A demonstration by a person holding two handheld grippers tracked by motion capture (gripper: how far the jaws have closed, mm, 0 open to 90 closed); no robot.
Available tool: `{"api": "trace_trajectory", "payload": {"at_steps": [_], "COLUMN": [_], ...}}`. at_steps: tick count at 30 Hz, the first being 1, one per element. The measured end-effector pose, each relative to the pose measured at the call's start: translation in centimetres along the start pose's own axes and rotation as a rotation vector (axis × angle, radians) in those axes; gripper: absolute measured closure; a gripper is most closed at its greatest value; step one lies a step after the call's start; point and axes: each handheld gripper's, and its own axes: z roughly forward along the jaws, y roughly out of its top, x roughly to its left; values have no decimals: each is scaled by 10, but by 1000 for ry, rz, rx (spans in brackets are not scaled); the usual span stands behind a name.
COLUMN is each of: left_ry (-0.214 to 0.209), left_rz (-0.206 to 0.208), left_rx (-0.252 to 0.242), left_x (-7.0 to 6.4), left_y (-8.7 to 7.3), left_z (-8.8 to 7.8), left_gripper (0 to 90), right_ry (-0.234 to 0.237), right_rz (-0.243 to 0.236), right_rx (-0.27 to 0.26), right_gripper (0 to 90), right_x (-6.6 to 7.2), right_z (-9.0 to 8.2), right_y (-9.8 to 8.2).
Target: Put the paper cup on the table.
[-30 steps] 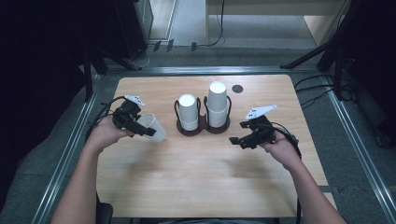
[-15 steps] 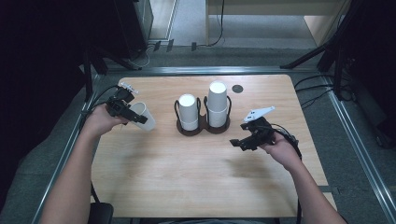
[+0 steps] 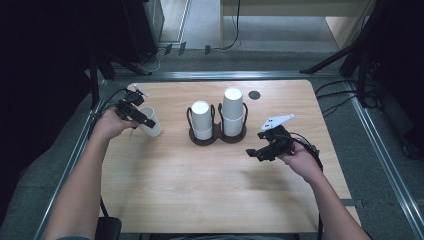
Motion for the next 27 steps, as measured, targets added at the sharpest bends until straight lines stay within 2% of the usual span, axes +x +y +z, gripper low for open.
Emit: {"api": "trace_trajectory", "payload": {"at_steps": [3, 5, 10, 17, 23, 27], "left_ry": [-16, 4, 18, 25, 14, 23], "left_rz": [-7, -10, -1, -5, -10, 13], "left_rx": [6, 7, 25, 26, 24, 24], "left_x": [2, 3, 3, 2, 2, 1], "left_y": [1, 2, 4, 6, 5, 6], "left_z": [5, 7, 13, 18, 20, 20], "left_gripper": [227, 225, 217, 212, 201, 190], "right_ry": [0, 0, 0, 1, 0, 0], "right_rz": [0, 0, 1, -7, -6, -7], "right_rx": [-2, 0, 2, -5, -14, -16], "right_gripper": [188, 189, 188, 189, 188, 188], "right_x": [0, 0, -1, 0, -1, -1], "right_z": [0, 0, 1, 0, -1, 0], "right_y": [0, 0, 0, 0, 0, 0]}}
